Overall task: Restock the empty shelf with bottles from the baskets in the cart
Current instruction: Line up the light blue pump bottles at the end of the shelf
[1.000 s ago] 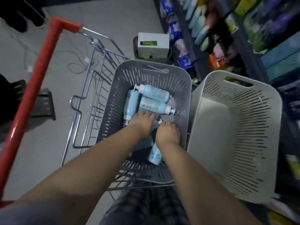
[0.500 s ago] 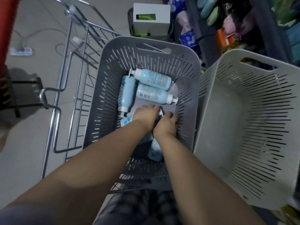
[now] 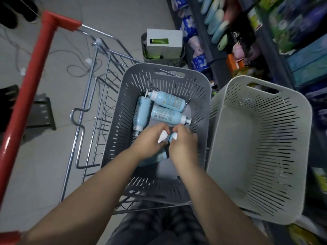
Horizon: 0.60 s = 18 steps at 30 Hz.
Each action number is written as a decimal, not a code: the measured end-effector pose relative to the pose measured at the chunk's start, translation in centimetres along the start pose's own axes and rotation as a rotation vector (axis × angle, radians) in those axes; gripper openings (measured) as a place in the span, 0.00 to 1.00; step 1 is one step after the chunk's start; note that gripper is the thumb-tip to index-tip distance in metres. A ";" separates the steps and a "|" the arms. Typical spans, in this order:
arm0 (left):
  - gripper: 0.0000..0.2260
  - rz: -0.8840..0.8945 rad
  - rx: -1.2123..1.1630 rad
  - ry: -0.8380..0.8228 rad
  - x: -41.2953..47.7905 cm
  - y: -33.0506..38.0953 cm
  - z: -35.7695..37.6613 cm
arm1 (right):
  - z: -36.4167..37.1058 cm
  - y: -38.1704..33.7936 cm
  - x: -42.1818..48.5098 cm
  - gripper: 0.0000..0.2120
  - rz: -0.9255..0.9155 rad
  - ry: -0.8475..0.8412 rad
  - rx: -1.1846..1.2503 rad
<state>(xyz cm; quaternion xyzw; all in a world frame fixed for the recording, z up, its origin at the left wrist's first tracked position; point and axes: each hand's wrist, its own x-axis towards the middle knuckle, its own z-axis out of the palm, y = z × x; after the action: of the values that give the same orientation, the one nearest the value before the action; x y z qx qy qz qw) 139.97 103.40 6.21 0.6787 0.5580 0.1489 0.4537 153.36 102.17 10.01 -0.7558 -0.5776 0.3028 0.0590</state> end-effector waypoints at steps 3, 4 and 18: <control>0.15 -0.093 -0.079 0.071 -0.2 0.1 0.1 | 0.0 0.2 -0.2 0.12 -0.035 0.034 -0.021; 0.16 -0.109 -0.079 0.059 -0.2 0.1 0.2 | 0.1 0.4 -0.2 0.11 -0.033 0.034 0.000; 0.10 -0.285 -0.035 0.118 -1.2 2.9 -0.5 | -1.8 1.0 0.4 0.03 0.060 -0.135 0.216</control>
<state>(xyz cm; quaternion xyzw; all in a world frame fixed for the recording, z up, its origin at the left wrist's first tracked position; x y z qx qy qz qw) 141.02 102.65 9.15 0.5745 0.6717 0.1322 0.4486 155.17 102.64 10.91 -0.7399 -0.5212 0.4152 0.0919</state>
